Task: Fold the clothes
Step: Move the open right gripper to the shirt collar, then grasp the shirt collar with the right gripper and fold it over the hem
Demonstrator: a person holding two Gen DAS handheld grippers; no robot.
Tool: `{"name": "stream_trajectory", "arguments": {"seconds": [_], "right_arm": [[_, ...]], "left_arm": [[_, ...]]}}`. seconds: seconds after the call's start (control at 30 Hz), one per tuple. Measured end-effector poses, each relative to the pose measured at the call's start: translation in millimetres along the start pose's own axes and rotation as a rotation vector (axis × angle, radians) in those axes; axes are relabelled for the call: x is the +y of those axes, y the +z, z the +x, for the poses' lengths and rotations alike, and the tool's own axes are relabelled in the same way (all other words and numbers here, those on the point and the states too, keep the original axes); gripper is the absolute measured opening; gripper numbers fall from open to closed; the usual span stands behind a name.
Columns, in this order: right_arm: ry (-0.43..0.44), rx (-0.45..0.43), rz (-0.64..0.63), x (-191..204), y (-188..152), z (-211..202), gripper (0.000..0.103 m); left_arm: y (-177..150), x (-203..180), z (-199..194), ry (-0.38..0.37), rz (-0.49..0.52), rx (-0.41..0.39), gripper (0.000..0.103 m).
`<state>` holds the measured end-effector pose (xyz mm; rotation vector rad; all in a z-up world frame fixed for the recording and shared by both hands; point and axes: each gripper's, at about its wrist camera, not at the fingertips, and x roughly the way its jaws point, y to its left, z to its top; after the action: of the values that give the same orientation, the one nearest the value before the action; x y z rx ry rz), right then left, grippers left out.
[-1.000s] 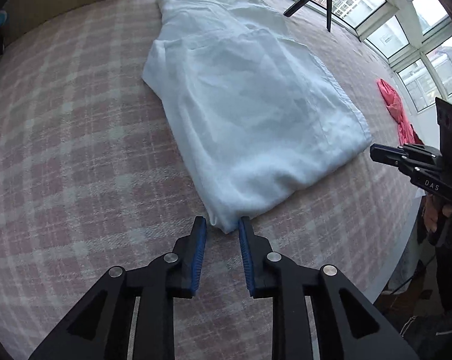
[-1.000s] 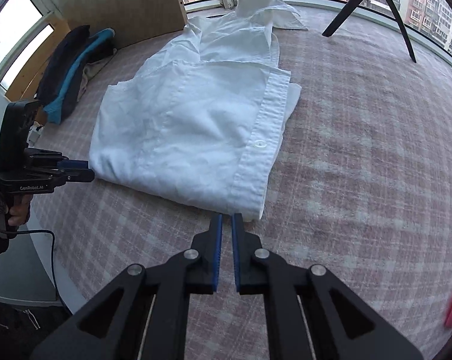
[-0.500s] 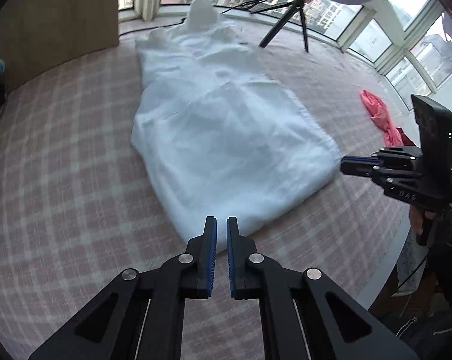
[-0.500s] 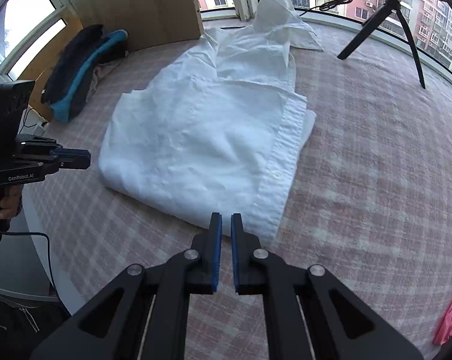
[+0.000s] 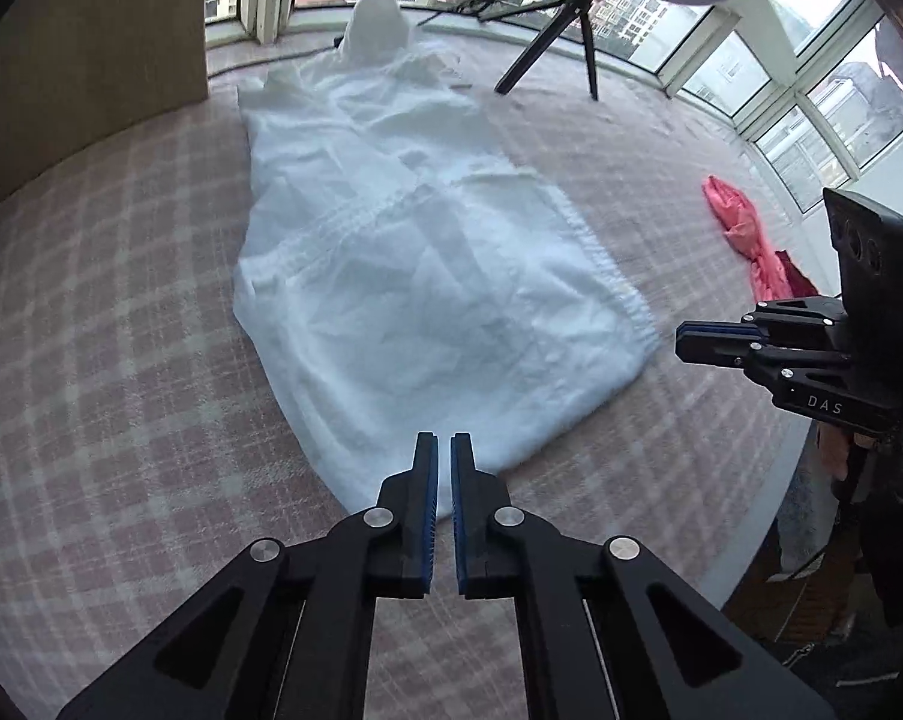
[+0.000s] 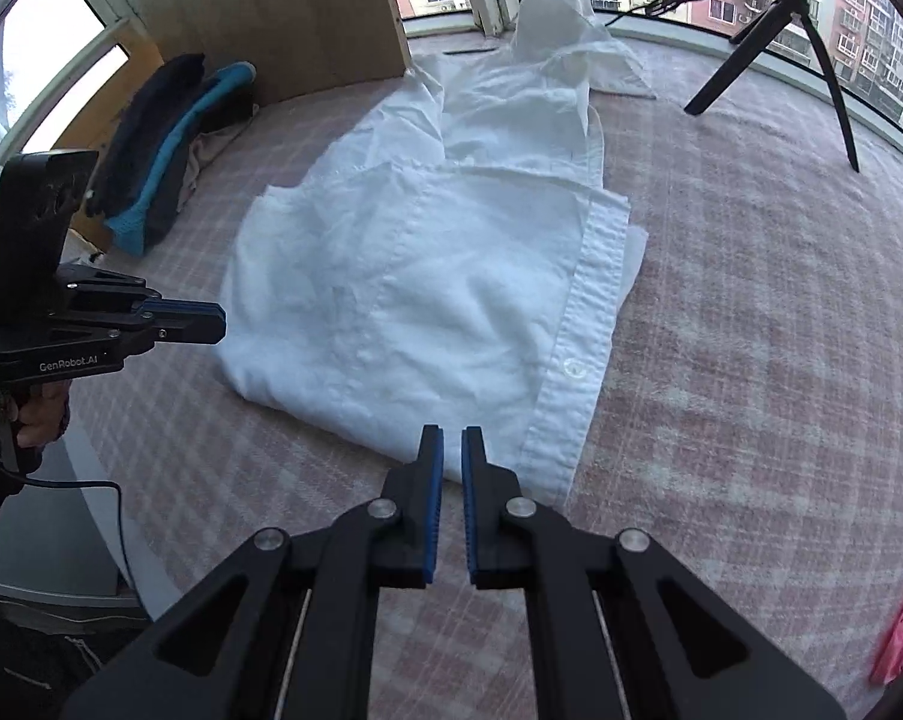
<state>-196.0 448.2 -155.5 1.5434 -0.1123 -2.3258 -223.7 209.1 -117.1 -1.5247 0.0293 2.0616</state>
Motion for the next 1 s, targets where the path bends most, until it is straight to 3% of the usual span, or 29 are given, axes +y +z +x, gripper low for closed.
{"name": "stream_trajectory", "arguments": {"seconds": [0.17,0.4,0.47,0.57,0.7,0.87,1.0], "right_arm": [[0.011,-0.089,-0.009,6,24,-67,0.007],[-0.057,-0.174,-0.031,-10,84,-85,0.007],[-0.060,-0.174,-0.023,-19,103,-72,0.013],[-0.071,-0.177,-0.033,-28,132,-47,0.039],[-0.100,-0.156,-0.059,-41,174,5,0.039],[-0.060,-0.058,0.024,-80,222,81,0.039],[-0.056,-0.019,0.020,-96,246,123,0.039]], "left_arm": [[30,-6,-73,0.003,0.030,-0.093,0.004],[69,15,-103,0.079,0.013,-0.171,0.004],[74,19,-103,0.087,0.012,-0.176,0.004],[84,27,-99,0.100,0.008,-0.171,0.004],[94,41,-85,0.103,0.003,-0.152,0.004],[111,64,-58,0.094,-0.006,-0.116,0.004],[123,83,-29,0.100,-0.024,-0.078,0.004]]}}
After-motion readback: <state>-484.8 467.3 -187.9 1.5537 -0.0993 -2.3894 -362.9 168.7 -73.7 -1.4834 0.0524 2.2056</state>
